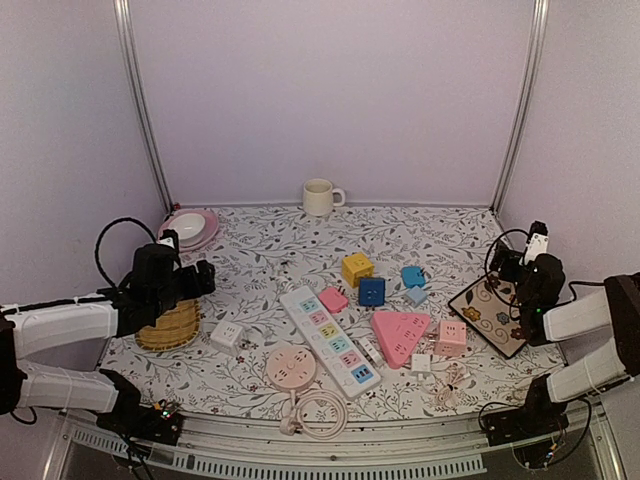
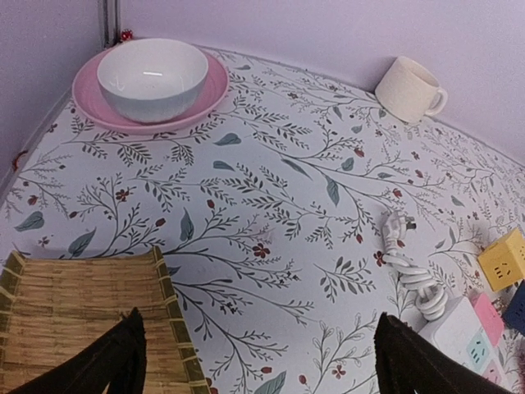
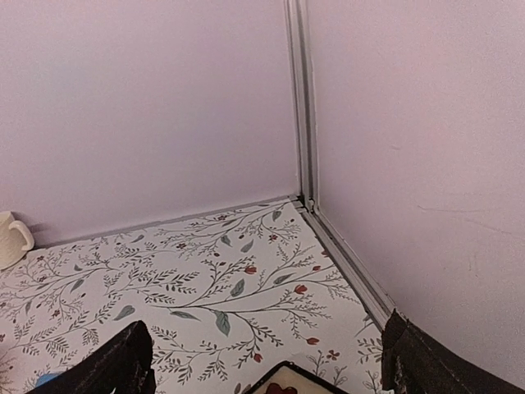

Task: Pull the plug off the socket

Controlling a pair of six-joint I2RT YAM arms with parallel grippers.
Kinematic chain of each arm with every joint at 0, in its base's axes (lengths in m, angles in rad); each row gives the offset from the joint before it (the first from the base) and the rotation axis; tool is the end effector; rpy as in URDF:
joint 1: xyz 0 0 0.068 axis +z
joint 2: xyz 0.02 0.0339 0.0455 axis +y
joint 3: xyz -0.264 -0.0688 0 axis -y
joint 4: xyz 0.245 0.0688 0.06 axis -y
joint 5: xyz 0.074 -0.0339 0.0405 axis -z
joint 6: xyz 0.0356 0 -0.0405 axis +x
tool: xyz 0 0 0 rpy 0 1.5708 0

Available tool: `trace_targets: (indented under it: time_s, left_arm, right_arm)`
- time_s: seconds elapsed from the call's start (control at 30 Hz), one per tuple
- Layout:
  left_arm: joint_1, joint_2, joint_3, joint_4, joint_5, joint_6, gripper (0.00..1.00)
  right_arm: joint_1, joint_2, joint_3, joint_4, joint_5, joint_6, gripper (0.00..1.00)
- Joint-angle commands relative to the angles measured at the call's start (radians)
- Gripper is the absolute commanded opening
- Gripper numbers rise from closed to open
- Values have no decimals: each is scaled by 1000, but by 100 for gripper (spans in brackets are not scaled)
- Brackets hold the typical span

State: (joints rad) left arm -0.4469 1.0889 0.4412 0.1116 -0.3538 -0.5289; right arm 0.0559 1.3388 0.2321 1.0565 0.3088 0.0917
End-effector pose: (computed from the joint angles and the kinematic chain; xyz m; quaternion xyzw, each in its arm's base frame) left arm 0.2051 -0.0846 0.1926 -0.1220 0.8513 -0.0931 0.5017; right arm 0.2306 0.0021 0.1728 0.1188 0.7140 -0.0609 0.6873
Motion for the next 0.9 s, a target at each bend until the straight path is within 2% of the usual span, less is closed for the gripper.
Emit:
trace_targets:
  time_s: [0.0, 0.13, 0.2, 0.3, 0.33, 0.43, 0.53, 0.7, 0.87]
  left_arm:
    - [25, 6, -23, 109, -2, 91, 97]
    - [50, 11, -31, 156, -10, 151, 97]
    - [66, 20, -34, 187, -23, 180, 97]
    - [132, 40, -35, 237, 37, 178, 97]
    - [157, 47, -31, 256, 95, 188, 97]
    - [226, 73, 2, 289, 183, 270, 97]
    - [273, 101, 26, 292, 136, 319, 97]
    - [336, 147, 2, 445, 72, 401, 97]
    - [335, 210, -128, 781, -42, 538, 97]
  right_arm:
    - [0, 52, -40, 180, -166, -124, 99]
    - [3, 220, -120, 526, -174, -167, 99]
    - [3, 181, -83, 381, -176, -155, 99]
    - [2, 190, -54, 347, -161, -151, 99]
    - [3, 195, -57, 364, -159, -147, 99]
    - [2, 197, -61, 369, -160, -151, 99]
    - [2, 197, -59, 368, -158, -152, 99]
    - [2, 197, -59, 368, -159, -151, 99]
    - [2, 197, -63, 374, -158, -151, 99]
